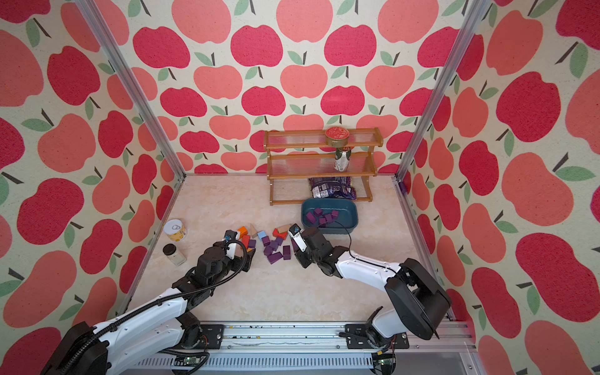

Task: Pick purple bricks into the storage bin
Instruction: Pick up the building block from the center of the board, then place the building block in the storage box.

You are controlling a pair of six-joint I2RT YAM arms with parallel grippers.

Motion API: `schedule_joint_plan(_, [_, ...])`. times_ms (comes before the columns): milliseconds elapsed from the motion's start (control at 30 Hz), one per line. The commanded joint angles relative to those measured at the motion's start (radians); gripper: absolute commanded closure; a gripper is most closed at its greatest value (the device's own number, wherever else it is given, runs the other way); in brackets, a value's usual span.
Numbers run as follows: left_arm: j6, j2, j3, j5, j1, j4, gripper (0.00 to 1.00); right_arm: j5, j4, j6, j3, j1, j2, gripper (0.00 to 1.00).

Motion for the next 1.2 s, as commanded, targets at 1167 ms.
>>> schedule_joint_plan(1167, [-0.017, 0.037, 0.059, 0.023, 0.008, -0.023, 0.01, 0.097, -0.180, 0.052, 0.591, -0.401, 0.414, 0.50])
